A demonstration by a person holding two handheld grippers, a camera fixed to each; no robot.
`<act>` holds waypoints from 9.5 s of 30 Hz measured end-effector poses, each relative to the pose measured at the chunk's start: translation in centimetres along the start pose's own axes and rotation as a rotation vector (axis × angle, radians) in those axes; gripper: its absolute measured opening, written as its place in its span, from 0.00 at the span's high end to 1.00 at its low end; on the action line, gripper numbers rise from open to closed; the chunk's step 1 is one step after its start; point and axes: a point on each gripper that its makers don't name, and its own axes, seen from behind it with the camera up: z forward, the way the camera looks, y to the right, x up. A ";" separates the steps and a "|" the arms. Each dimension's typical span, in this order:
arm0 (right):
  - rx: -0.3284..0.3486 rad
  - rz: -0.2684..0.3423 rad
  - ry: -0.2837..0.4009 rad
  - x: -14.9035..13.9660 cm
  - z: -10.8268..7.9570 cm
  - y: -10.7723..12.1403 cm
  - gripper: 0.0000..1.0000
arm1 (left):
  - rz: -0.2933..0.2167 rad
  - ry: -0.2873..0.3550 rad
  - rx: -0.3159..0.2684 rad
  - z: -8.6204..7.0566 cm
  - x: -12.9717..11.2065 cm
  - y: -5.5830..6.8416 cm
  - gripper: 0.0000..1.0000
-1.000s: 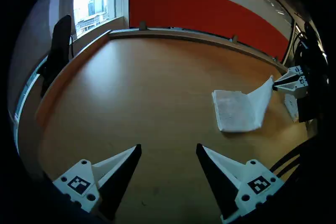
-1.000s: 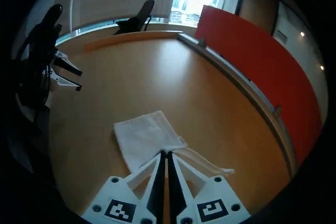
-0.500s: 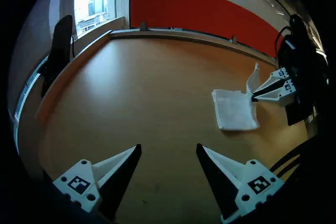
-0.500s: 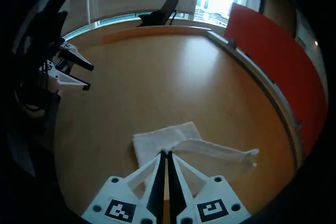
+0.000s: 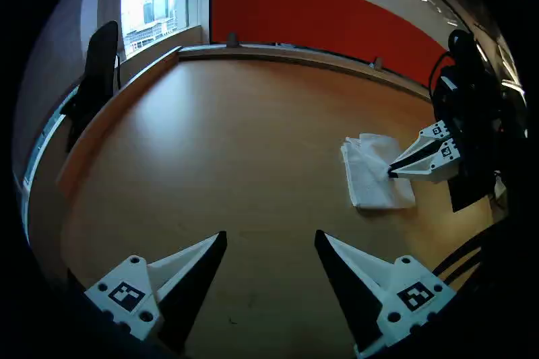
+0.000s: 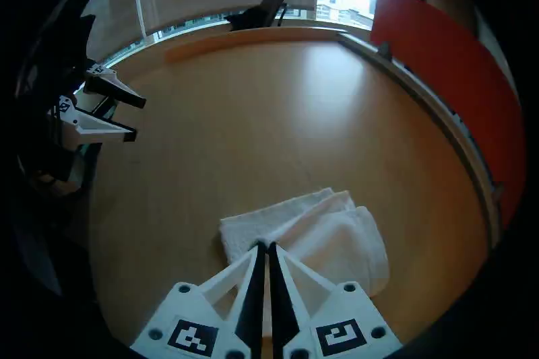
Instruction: Fold towel
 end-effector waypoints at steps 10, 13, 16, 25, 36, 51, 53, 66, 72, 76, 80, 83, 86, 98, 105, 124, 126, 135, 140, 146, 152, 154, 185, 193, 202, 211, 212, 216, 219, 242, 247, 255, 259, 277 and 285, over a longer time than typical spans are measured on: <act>-0.009 0.009 0.013 0.0 -0.5 0.4 0.79 | 0.009 -0.002 -0.004 0.1 0.1 0.4 0.03; -0.013 0.010 0.019 0.0 -0.7 0.4 0.44 | 0.009 -0.002 -0.003 0.1 0.1 0.4 0.03; -0.020 0.014 0.024 -0.1 -0.9 0.4 0.29 | 0.010 -0.002 -0.001 0.1 0.1 0.3 0.03; -0.057 0.044 0.021 -1.8 -1.7 0.4 0.28 | 0.010 0.002 -0.002 0.0 0.1 0.3 0.03; -0.103 0.108 -0.021 -6.4 -2.8 -0.1 0.28 | 0.021 0.006 -0.005 -0.2 0.2 0.4 0.03; -0.138 0.189 -0.061 -10.3 -2.7 -0.5 0.34 | 0.030 0.007 -0.012 -0.1 -0.1 1.0 0.03; -0.137 0.201 -0.066 -10.6 -2.5 -0.6 0.39 | 0.031 0.007 -0.012 -0.1 -0.1 1.0 0.03; -0.148 0.231 -0.077 -11.3 -1.8 -0.6 0.46 | 0.029 0.007 -0.012 -0.1 -0.2 0.9 0.03; -0.171 0.246 -0.078 -11.6 -1.4 -0.5 0.59 | 0.028 0.006 -0.013 0.0 -0.2 0.9 0.03; -0.177 0.245 -0.075 -11.5 -1.3 -0.5 0.68 | 0.027 0.006 -0.013 0.0 -0.2 0.9 0.03; -0.179 0.254 -0.074 -11.5 -1.2 -0.6 0.78 | 0.028 0.004 -0.014 0.0 -0.3 0.9 0.03; -0.185 0.264 -0.076 -11.6 -1.3 -0.5 0.89 | 0.029 0.003 -0.014 0.0 -0.4 1.0 0.03; -0.192 0.271 -0.075 -11.6 -1.3 -0.5 0.94 | 0.029 0.001 -0.015 0.0 -0.5 1.0 0.03; -0.231 0.250 -0.019 -8.4 -3.8 1.0 0.95 | 0.030 0.009 -0.028 0.1 -0.2 1.2 0.03; -0.269 0.215 0.047 -3.6 -7.0 3.4 0.95 | 0.031 0.034 -0.043 0.0 0.9 1.6 0.03; -0.376 0.152 0.136 1.9 -16.1 7.9 0.95 | 0.063 0.087 -0.072 -0.9 4.1 2.9 0.03; -0.389 0.156 0.133 1.4 -17.0 8.4 0.95 | 0.066 0.089 -0.076 -1.0 4.2 3.1 0.03; -0.431 0.181 0.122 -1.1 -21.1 11.2 0.95 | 0.081 0.084 -0.084 -1.0 4.4 3.7 0.03; -0.450 0.199 0.117 -2.6 -23.6 13.2 0.95 | 0.089 0.083 -0.084 -1.0 4.6 4.1 0.03; -0.463 0.237 0.109 -4.7 -26.6 15.7 0.95 | 0.088 0.085 -0.076 -1.0 5.0 4.4 0.03; -0.498 0.266 0.095 -7.1 -29.8 18.5 0.95 | 0.087 0.087 -0.066 -1.1 5.3 4.5 0.03; -0.515 0.270 0.086 -7.9 -30.8 19.4 0.95 | 0.086 0.087 -0.063 -1.1 5.4 4.6 0.03; -0.659 0.365 -0.029 -18.3 -40.7 27.6 0.95 | 0.100 0.069 -0.045 -0.7 5.6 6.6 0.03; -0.671 0.379 -0.035 -19.6 -41.8 27.6 0.95 | 0.112 0.071 -0.050 -0.7 5.9 7.1 0.03; -0.687 0.421 -0.032 -22.2 -43.7 25.9 0.95 | 0.123 0.075 -0.057 -0.9 6.2 7.6 0.03; -0.688 0.483 -0.038 -26.4 -44.6 21.8 0.95 | 0.136 0.074 -0.065 -1.2 6.0 7.9 0.03; -0.689 0.491 -0.041 -26.9 -44.6 21.3 0.95 | 0.137 0.074 -0.065 -1.2 6.0 8.0 0.03; -0.692 0.537 -0.049 -29.1 -44.6 19.7 0.95 | 0.138 0.072 -0.069 -1.5 5.6 8.1 0.03; -0.695 0.574 -0.056 -30.8 -44.6 18.9 0.95 | 0.140 0.069 -0.069 -1.7 5.3 8.1 0.03; -0.724 0.724 -0.150 -37.6 -44.4 17.8 0.95 | 0.139 0.062 -0.049 -2.8 4.1 7.3 0.03; -0.732 0.739 -0.161 -38.0 -44.3 18.2 0.95 | 0.136 0.060 -0.044 -2.9 3.9 7.0 0.03; -0.739 0.746 -0.169 -38.4 -44.0 18.3 0.95 | 0.135 0.058 -0.040 -2.9 3.8 6.7 0.03; -0.741 0.751 -0.170 -38.5 -43.7 18.3 0.95 | 0.137 0.057 -0.041 -2.9 3.8 6.8 0.03; -0.772 0.792 -0.175 -40.0 -42.9 18.2 0.94 | 0.145 0.054 -0.039 -2.8 4.0 6.7 0.03; -0.814 0.805 -0.195 -41.0 -43.2 18.2 0.63 | 0.149 0.055 -0.040 -2.8 4.1 6.7 0.03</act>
